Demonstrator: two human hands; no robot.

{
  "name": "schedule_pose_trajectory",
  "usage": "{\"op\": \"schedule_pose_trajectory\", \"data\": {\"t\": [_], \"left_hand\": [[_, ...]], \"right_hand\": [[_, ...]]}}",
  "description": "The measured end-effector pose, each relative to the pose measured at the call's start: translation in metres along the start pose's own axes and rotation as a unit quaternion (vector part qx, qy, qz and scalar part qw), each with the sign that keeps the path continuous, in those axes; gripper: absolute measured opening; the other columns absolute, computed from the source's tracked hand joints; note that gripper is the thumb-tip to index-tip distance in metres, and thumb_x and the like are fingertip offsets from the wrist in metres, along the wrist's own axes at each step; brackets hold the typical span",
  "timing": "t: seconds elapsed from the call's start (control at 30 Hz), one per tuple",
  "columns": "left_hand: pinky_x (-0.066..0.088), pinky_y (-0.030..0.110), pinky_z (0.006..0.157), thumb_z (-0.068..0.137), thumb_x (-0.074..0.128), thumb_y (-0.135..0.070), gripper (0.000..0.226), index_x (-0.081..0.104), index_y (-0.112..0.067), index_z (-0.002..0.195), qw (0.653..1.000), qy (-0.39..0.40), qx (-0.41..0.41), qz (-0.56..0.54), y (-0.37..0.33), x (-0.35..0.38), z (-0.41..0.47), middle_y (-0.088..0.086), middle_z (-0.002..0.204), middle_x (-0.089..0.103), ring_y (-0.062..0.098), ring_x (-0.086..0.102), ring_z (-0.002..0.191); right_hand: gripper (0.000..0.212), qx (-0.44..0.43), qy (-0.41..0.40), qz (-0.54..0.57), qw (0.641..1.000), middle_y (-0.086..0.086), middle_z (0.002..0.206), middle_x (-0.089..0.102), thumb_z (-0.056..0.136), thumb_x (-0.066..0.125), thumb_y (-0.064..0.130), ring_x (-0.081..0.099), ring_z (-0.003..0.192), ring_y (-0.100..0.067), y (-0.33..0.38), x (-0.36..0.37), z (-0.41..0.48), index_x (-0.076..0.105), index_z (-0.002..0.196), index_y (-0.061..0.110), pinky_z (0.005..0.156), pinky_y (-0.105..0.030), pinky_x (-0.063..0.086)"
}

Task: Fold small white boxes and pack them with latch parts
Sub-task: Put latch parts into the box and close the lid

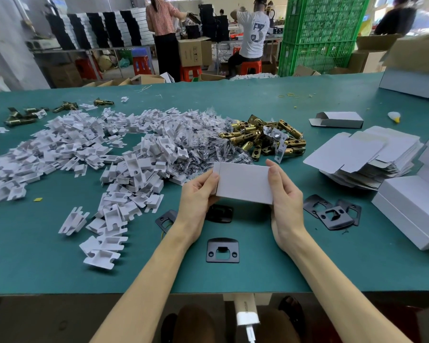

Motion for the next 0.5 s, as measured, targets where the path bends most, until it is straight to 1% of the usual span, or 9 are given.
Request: {"op": "schedule_pose_trajectory", "data": {"t": [0.03,0.1,0.13,0.2,0.27,0.3,0.4,0.47,0.5], "left_hand": [[0.060,0.039,0.093,0.107,0.055,-0.017,0.026,0.073,-0.009,0.124,1.000,-0.009,0.004,0.010,0.000,-0.001,0.000,0.011,0.114,0.078,0.022,0.072,0.101],[0.056,0.043,0.089,0.106,0.058,-0.021,0.023,0.081,-0.019,0.107,0.998,-0.039,0.028,0.048,-0.002,-0.006,-0.001,0.006,0.103,0.080,0.019,0.071,0.092],[0.055,0.044,0.086,0.106,0.059,-0.023,0.026,0.083,-0.025,0.097,0.996,-0.051,0.041,0.065,-0.004,-0.008,-0.001,0.003,0.098,0.080,0.017,0.069,0.088],[0.055,0.044,0.085,0.105,0.060,-0.025,0.032,0.084,-0.035,0.088,0.994,-0.056,0.055,0.072,-0.007,-0.007,-0.002,0.001,0.096,0.080,0.016,0.069,0.087],[0.056,0.045,0.086,0.105,0.060,-0.026,0.033,0.083,-0.041,0.089,0.995,-0.058,0.060,0.060,-0.011,-0.007,-0.003,0.000,0.099,0.080,0.016,0.069,0.089],[0.056,0.046,0.088,0.105,0.060,-0.026,0.031,0.083,-0.041,0.091,0.995,-0.057,0.062,0.054,-0.012,-0.007,-0.003,0.000,0.101,0.080,0.018,0.070,0.091],[0.057,0.048,0.093,0.105,0.061,-0.025,0.022,0.081,-0.033,0.106,0.996,-0.052,0.059,0.040,-0.012,-0.007,-0.001,0.003,0.110,0.080,0.021,0.071,0.100],[0.059,0.043,0.092,0.106,0.059,-0.024,0.021,0.076,-0.028,0.117,0.995,-0.049,0.065,0.050,-0.011,-0.006,0.000,0.003,0.113,0.079,0.018,0.071,0.102],[0.060,0.041,0.089,0.107,0.057,-0.026,0.022,0.076,-0.025,0.118,0.995,-0.043,0.068,0.056,-0.011,-0.005,0.000,0.003,0.112,0.079,0.017,0.070,0.102]], "right_hand": [[0.056,0.002,0.000,0.001,1.000,0.001,0.131,0.070,0.087,0.067,0.055,0.061,0.127,-0.022,-0.001,0.000,0.000,0.067,0.133,0.023,0.111,-0.050,0.047],[0.057,0.005,0.001,-0.001,1.000,0.001,0.134,0.068,0.087,0.067,0.056,0.060,0.128,-0.022,-0.001,-0.001,0.000,0.066,0.135,0.024,0.111,-0.049,0.047],[0.058,0.005,0.004,-0.004,1.000,0.001,0.135,0.067,0.087,0.066,0.057,0.060,0.128,-0.022,-0.001,0.000,0.000,0.066,0.135,0.025,0.111,-0.049,0.047],[0.059,0.005,0.009,-0.007,1.000,0.002,0.136,0.066,0.087,0.065,0.059,0.060,0.128,-0.021,0.001,0.001,0.000,0.065,0.136,0.026,0.112,-0.048,0.047],[0.062,0.006,0.012,-0.011,1.000,0.003,0.136,0.067,0.085,0.065,0.060,0.061,0.127,-0.019,0.001,0.003,0.000,0.065,0.137,0.026,0.111,-0.048,0.047],[0.063,0.006,0.012,-0.012,1.000,0.003,0.136,0.067,0.084,0.066,0.060,0.061,0.127,-0.019,0.002,0.004,-0.001,0.064,0.137,0.025,0.111,-0.048,0.048],[0.062,0.004,0.014,-0.011,1.000,0.002,0.138,0.065,0.086,0.064,0.058,0.060,0.128,-0.020,0.002,0.004,0.000,0.063,0.138,0.025,0.111,-0.048,0.047],[0.063,-0.002,0.016,-0.013,1.000,0.003,0.141,0.063,0.087,0.062,0.057,0.059,0.130,-0.018,0.003,0.004,0.000,0.061,0.141,0.024,0.113,-0.045,0.046],[0.064,-0.006,0.017,-0.017,1.000,0.004,0.142,0.062,0.088,0.061,0.058,0.058,0.131,-0.016,0.003,0.004,0.001,0.060,0.142,0.024,0.113,-0.044,0.046]]}}
Point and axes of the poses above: each hand's wrist, its own z-axis towards the middle knuckle, its own x-axis out of the palm, y = z × x, the point moved 8 cm from there along z, towards the middle knuckle
